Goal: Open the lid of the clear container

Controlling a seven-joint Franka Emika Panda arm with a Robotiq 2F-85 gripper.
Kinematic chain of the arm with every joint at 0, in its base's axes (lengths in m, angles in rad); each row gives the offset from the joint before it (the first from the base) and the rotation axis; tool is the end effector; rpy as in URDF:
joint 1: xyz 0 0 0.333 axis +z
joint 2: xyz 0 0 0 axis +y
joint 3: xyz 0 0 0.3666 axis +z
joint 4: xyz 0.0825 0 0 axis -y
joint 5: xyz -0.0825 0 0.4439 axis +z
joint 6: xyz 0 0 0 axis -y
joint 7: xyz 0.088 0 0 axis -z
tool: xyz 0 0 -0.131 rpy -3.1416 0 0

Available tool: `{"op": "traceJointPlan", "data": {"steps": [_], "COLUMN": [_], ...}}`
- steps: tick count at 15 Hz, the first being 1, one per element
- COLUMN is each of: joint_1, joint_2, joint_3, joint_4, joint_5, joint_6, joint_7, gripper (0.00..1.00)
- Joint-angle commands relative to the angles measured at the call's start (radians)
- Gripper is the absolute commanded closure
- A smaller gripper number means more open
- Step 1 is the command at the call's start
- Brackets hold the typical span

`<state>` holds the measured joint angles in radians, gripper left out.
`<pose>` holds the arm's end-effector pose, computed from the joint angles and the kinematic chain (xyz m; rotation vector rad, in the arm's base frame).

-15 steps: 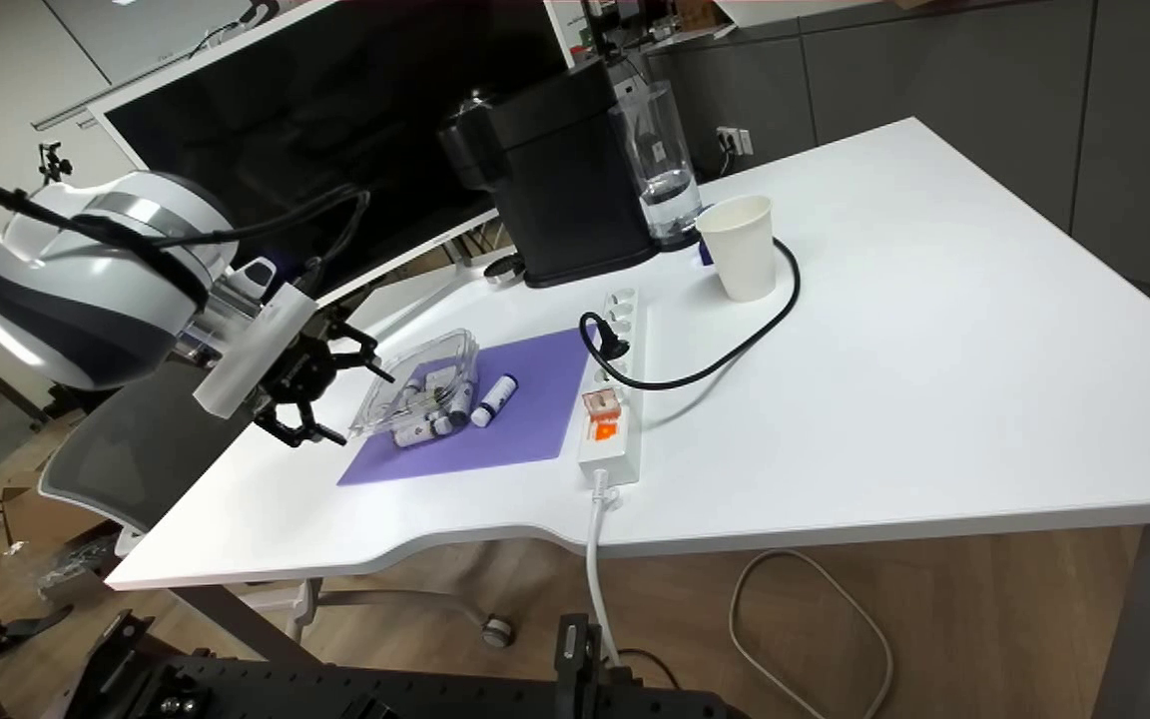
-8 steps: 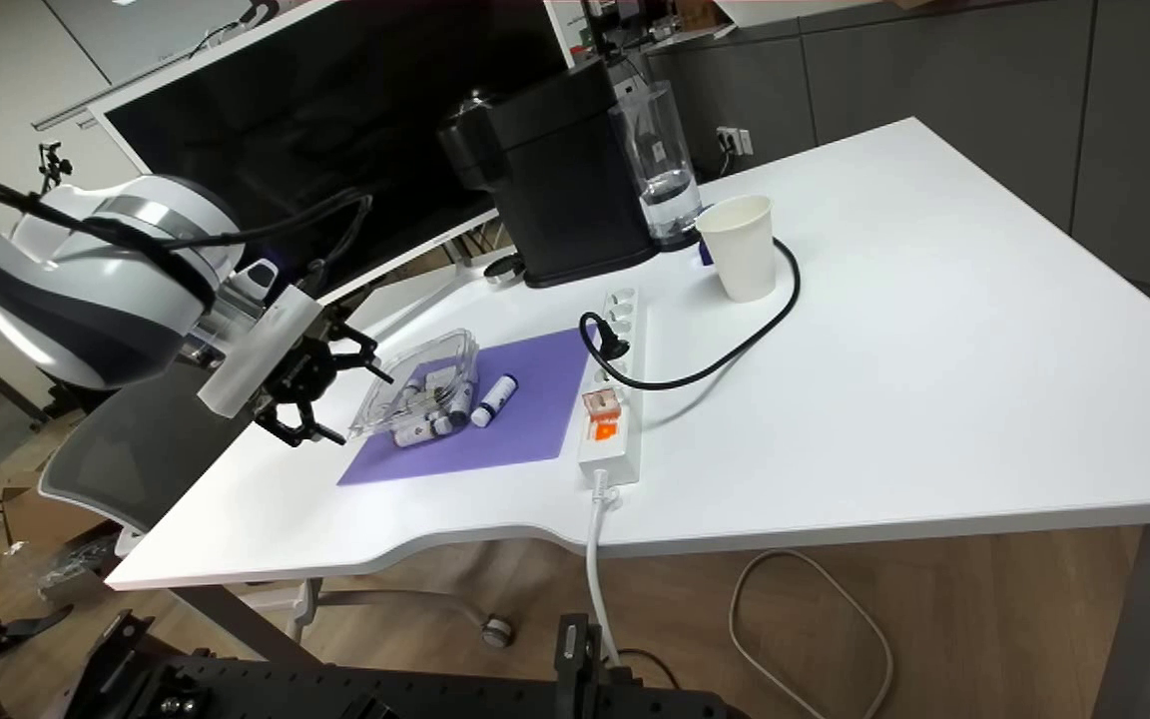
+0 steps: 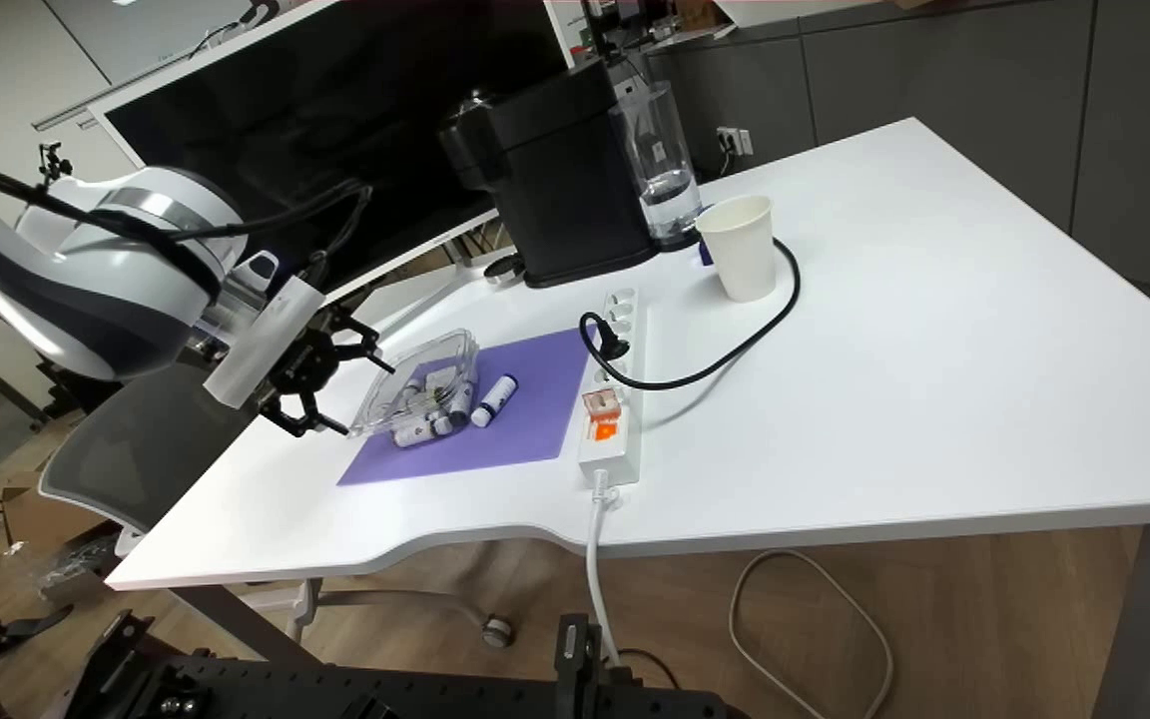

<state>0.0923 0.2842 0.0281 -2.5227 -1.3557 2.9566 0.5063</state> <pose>0.4552 0.1175 0.1376 2.5524 1.2917 0.3088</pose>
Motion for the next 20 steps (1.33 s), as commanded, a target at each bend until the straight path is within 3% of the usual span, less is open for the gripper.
{"op": "traceJointPlan", "data": {"steps": [1,20], "joint_1": [-0.002,-0.014], "joint_2": [-0.001,-0.069], "joint_3": [-0.013,-0.087], "joint_4": [0.013,0.006], "joint_5": [-0.024,-0.058], "joint_6": [0.005,-0.006], "joint_7": [0.029,0.060], "gripper": [0.00,0.00]}}
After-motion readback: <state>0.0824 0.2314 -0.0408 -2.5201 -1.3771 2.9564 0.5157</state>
